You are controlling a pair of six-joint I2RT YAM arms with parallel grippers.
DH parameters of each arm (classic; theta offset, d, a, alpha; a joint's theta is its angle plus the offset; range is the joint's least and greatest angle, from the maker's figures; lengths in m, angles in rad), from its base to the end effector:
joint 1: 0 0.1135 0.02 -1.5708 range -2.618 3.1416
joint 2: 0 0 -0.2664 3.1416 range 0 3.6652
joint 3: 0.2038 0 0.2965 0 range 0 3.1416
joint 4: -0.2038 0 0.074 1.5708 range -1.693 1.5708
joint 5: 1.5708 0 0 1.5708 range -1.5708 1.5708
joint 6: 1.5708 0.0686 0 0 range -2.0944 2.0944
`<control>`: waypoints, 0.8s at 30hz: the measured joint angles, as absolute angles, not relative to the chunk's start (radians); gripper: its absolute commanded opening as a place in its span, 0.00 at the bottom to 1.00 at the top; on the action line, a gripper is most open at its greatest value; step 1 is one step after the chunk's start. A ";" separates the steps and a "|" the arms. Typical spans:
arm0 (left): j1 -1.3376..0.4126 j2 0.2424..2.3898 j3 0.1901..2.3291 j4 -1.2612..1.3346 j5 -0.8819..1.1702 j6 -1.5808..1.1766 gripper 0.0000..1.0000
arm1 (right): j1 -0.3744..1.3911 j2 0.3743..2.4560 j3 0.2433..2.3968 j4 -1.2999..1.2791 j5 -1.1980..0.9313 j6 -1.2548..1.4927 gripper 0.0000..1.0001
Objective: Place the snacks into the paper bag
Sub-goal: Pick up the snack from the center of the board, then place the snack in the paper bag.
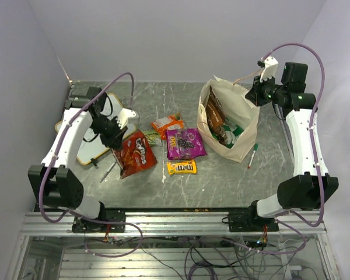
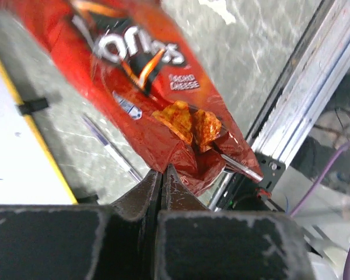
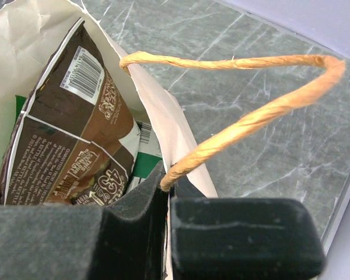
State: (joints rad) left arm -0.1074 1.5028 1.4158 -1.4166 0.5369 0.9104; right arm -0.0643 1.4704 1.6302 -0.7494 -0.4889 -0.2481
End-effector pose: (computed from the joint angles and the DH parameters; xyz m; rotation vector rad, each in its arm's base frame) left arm 0.2998 -0.0676 0.2812 1.3841 2.4277 -0.6709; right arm 0.3835 0.0076 0.4092 -0.4676 2.0493 0.3403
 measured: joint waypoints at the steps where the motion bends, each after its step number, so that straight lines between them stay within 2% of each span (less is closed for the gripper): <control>1: -0.110 1.490 1.443 -1.416 0.549 0.898 0.07 | -0.063 1.470 1.630 -0.749 -0.495 -0.250 0.00; 8: -0.118 1.448 1.646 -1.387 0.631 0.744 0.07 | -0.057 1.456 1.611 -0.738 -0.528 -0.252 0.00; 13: -0.161 1.426 1.767 -1.264 0.657 0.557 0.07 | -0.053 1.443 1.600 -0.729 -0.532 -0.251 0.00; 24: -0.421 1.501 2.149 -0.926 0.632 0.183 0.07 | -0.048 1.437 1.581 -0.709 -0.543 -0.245 0.00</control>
